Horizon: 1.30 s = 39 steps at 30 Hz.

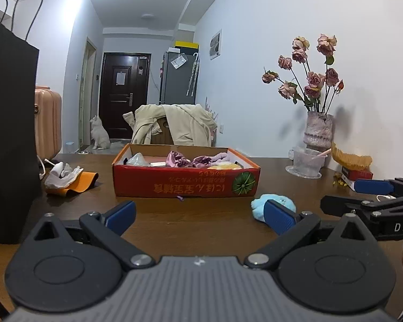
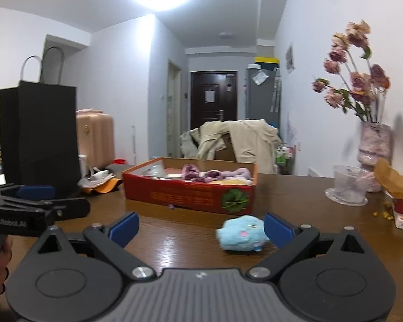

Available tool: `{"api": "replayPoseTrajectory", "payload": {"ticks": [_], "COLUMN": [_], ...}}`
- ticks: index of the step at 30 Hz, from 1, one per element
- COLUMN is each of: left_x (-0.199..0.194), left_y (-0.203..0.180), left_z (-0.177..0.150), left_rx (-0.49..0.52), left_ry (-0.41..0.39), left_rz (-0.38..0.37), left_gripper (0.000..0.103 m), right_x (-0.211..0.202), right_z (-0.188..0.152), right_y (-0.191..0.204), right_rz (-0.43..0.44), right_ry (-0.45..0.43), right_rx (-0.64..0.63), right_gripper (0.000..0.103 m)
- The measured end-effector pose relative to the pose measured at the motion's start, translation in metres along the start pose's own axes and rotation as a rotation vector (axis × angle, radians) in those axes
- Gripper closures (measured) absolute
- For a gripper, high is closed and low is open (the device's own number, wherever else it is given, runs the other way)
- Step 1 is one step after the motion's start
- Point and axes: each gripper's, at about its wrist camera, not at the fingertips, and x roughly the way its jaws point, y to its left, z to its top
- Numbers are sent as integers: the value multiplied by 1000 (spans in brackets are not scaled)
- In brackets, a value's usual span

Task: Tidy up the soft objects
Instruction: 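Reach both tools to the light blue fuzzy plush and close on it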

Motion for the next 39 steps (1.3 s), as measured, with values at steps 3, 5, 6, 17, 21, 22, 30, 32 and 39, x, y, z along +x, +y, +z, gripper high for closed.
{"api": "replayPoseTrajectory", "payload": {"ticks": [3,5,6,17,21,22,30,32,39], "left_x": [16,30,37,145,178,185,224,231,215], "left_y": [-9,-14,-16,-39,-49,-52,-55,-54,-43], "left_z": [3,6,8,20,14,13,-4,-13,-10], "left_rx": [-5,-14,-23,-146,-180,-180,-279,-318,-395], "left_ry": [16,30,37,154,215,232,392,413,401], "left_rz": [0,2,3,4,-42,-53,-209,-277,-336], "left_gripper": [0,0,0,0,4,10,47,56,69], "right_x": [9,20,26,129,158,164,187,189,170], "right_z": [1,4,7,25,18,14,-7,-14,-12], "right_y": [-15,-26,-32,-105,-122,-124,-129,-130,-116], "right_rz": [-19,-26,-29,39,70,77,106,124,115], "right_ry": [15,33,40,188,227,237,314,336,303], "right_rx": [1,-21,-26,99,182,195,253,280,333], "right_gripper": [3,4,4,17,23,27,45,58,71]}}
